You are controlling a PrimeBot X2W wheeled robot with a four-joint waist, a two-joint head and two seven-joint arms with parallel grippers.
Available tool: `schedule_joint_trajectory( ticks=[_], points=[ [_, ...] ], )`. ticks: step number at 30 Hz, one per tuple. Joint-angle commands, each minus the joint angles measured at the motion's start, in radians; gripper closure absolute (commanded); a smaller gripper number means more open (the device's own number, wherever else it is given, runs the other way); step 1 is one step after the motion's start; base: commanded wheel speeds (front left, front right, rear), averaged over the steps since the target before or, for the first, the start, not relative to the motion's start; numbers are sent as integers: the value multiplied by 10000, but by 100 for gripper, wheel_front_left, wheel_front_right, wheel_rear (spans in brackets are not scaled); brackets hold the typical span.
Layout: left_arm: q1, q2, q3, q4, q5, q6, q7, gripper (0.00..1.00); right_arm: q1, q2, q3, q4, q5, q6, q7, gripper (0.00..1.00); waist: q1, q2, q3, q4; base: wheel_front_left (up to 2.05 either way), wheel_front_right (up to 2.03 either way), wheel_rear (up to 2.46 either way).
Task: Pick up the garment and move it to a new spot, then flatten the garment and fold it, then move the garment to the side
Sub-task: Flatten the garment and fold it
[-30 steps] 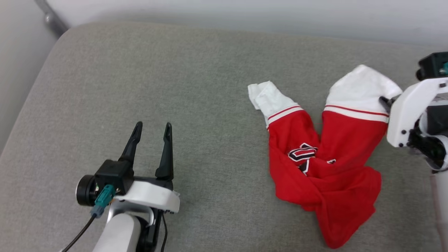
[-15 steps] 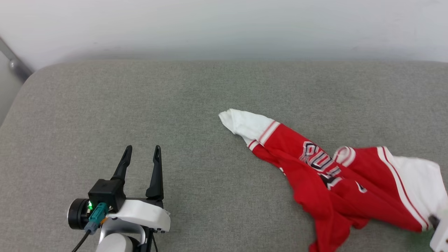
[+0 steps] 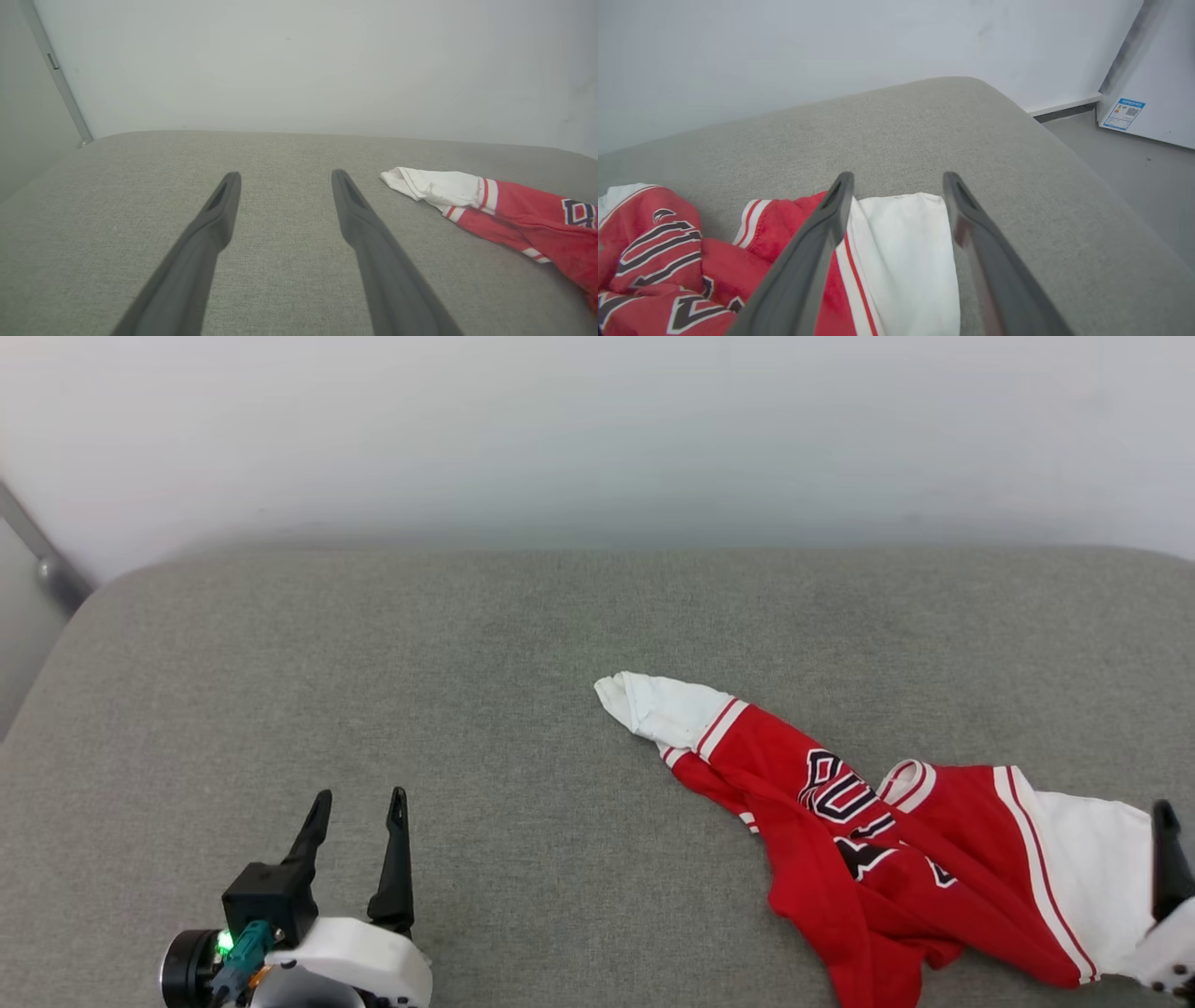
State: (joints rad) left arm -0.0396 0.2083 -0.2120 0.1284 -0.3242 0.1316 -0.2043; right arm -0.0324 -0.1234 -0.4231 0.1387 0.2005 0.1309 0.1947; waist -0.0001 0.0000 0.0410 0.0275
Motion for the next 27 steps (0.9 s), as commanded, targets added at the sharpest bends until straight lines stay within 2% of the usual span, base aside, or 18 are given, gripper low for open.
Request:
schedule_joint_trajectory(
  ticks=[1, 6, 13, 21, 27],
  points=[
    [224, 84, 53, -60, -57, 59, 75, 0, 184, -33, 443, -284, -122, -3, -611, 0, 1, 0, -220, -31, 0, 0, 0],
    [413, 203, 78, -128, -119, 134, 264, 0, 487, 109, 1726, -1080, -220, -3, -1481, 0, 1, 0, -471, -77, 0, 0, 0],
    [64, 378, -55, -123, -42, 86, 683, 0, 1061, 475, 3062, -2236, -457, -5, -1498, 0, 1, 0, -482, -326, 0, 0, 0],
    [-1494, 470, -501, 389, 4, -495, 1313, 0, 973, 672, 3727, -3104, -518, -5, -1365, 0, 1, 0, 155, -869, 0, 0, 0],
    [-3610, 471, -967, 1396, -29, -1317, 2091, 0, 383, 724, 4049, -3298, -405, -3, -1428, 0, 1, 0, 1184, -1518, 0, 0, 0]
  ],
)
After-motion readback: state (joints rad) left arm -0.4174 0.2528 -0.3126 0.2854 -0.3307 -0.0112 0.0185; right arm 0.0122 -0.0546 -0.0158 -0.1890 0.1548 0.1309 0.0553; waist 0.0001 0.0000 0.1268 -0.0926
